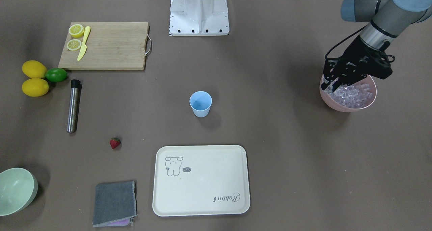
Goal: Mash ice and strawberries in cup
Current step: 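Lift the ice cube with the left gripper and carry it over the blue cup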
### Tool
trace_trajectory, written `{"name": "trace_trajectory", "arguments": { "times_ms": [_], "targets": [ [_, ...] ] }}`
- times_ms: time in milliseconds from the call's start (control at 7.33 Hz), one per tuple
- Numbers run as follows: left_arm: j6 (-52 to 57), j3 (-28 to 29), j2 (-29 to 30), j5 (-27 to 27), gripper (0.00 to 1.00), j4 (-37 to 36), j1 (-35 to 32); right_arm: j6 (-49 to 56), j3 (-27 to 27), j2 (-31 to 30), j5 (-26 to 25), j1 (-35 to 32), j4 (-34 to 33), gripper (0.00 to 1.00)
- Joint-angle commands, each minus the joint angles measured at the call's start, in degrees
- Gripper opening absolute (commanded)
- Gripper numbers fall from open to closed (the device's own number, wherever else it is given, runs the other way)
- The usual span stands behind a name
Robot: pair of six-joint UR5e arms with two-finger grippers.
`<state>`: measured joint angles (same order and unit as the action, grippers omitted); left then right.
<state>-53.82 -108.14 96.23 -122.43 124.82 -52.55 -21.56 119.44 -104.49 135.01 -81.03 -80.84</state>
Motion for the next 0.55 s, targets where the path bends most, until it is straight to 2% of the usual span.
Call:
{"name": "trace_trajectory", "arguments": {
  "times_ms": [0,136,409],
  "targets": [
    [-5.49,3.0,8.85,3.56,0.0,-0.71,5.94,1.25,-0.26,-0.97,0.08,0.0,2.24,1.0],
    [-9.85,4.07,12.89,5.95,0.0,-3.33,9.62,1.17,-1.83,-2.02,0.86,0.0,5.22,1.0],
    [-14.01,5.74,18.45,12.27,0.0,-7.13,15.25,1.17,-8.84,-2.21,6.81,-0.09,16.62,1.0]
  ]
}}
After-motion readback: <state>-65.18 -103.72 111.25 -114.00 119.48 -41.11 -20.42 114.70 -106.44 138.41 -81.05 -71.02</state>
